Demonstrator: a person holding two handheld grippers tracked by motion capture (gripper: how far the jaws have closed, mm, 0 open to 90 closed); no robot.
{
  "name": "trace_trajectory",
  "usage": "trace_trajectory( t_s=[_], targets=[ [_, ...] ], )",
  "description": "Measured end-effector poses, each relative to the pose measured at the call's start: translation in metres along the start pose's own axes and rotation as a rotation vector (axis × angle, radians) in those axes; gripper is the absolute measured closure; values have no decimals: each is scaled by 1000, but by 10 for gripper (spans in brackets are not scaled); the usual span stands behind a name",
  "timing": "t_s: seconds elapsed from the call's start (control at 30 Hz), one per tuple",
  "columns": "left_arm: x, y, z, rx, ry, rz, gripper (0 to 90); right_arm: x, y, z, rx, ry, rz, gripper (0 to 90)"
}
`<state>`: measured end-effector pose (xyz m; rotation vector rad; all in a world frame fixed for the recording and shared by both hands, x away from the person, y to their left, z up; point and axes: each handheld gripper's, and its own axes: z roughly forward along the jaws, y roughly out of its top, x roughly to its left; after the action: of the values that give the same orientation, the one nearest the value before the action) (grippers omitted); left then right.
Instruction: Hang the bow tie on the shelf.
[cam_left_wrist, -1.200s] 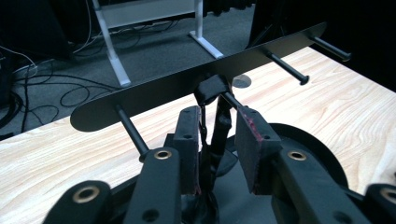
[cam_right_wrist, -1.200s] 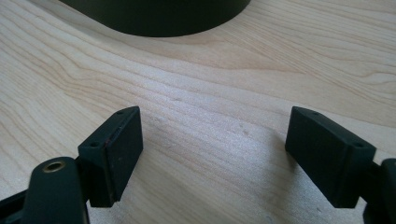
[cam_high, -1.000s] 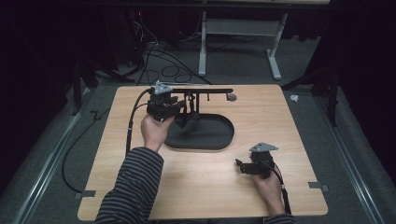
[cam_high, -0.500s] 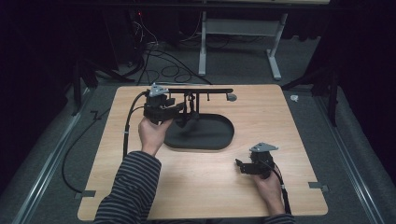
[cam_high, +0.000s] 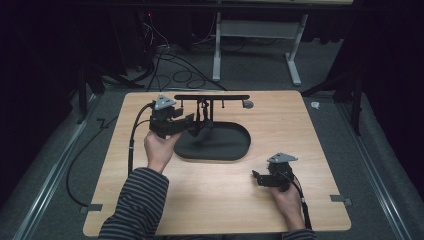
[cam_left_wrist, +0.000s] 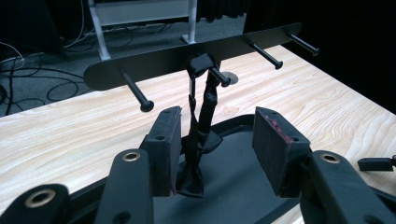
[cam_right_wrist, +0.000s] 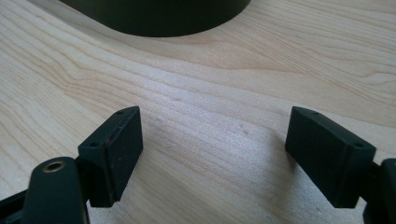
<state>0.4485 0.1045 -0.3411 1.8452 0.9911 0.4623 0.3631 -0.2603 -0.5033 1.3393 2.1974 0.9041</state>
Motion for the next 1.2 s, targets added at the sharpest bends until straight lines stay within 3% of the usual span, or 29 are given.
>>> trace_trajectory(
  t_s=[0.23,0.4,0.47,0.97,1.2],
  targets=[
    [-2,-2,-4,6,5,10,512,0,0,0,0,0,0,203],
    [-12,-4,-7,17,23,66,502,0,0,0,0,0,1,203],
    [-13,-5,-8,16,24,68,500,0,0,0,1,-1,1,203],
    [-12,-19,-18,6,4,38,495,0,0,0,0,0,0,203],
    [-10,-33,-28,-4,-9,2,486,0,0,0,0,0,-1,203]
  ],
)
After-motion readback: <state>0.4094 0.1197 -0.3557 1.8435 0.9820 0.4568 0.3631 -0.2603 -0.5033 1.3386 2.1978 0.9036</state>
